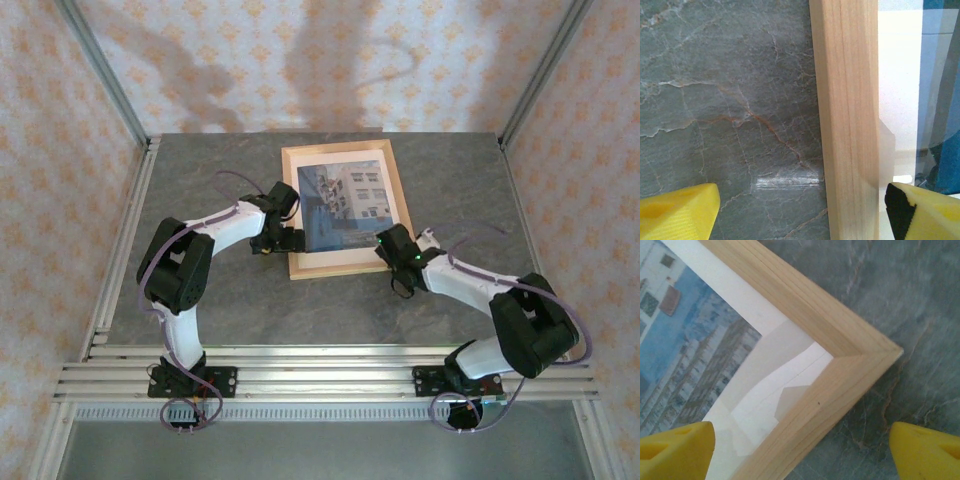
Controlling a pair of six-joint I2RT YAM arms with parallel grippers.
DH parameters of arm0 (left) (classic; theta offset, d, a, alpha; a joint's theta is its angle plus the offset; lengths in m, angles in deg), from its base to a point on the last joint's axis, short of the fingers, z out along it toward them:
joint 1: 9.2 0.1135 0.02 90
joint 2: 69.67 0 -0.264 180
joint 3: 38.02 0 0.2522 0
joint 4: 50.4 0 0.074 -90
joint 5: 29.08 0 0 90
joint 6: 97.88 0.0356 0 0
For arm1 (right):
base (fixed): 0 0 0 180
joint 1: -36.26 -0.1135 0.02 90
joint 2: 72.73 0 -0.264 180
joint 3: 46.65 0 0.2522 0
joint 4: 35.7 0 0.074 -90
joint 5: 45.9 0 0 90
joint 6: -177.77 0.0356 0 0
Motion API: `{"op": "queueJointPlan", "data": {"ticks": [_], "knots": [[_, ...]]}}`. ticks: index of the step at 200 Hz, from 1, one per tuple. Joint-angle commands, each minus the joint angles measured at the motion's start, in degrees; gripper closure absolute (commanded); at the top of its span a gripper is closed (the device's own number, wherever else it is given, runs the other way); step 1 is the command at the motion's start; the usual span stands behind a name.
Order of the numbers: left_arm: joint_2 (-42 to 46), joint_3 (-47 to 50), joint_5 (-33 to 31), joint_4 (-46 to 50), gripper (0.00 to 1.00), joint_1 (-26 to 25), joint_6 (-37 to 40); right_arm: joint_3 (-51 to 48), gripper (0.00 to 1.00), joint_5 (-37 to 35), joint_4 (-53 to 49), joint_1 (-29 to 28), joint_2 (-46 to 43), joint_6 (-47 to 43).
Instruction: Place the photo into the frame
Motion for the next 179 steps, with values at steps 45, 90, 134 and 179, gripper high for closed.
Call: {"op": "queueJointPlan", "data": {"ticks": [45,90,134,179], "knots": [[1.6,-1.7,-1.1,2.0,0.11,1.5,1.6,13.1,0.10,5.5,-6.9,10.3,5.2,-34.3],[2.0,-0.5,1.3,0.4,0.17,1.5,0.8,19.0,0.18,13.5,-6.7,15.7,12.6,-44.8],[2.3,1.4,1.6,-0.5,0.29,1.6,0.2,21.2,0.34,16.3,-7.2,17.0,17.5,-49.3],[2.7,3.8,2.1,-1.7,0.37,2.0,-0.5,20.1,0.50,18.1,-6.9,17.0,19.1,-49.3]]}}
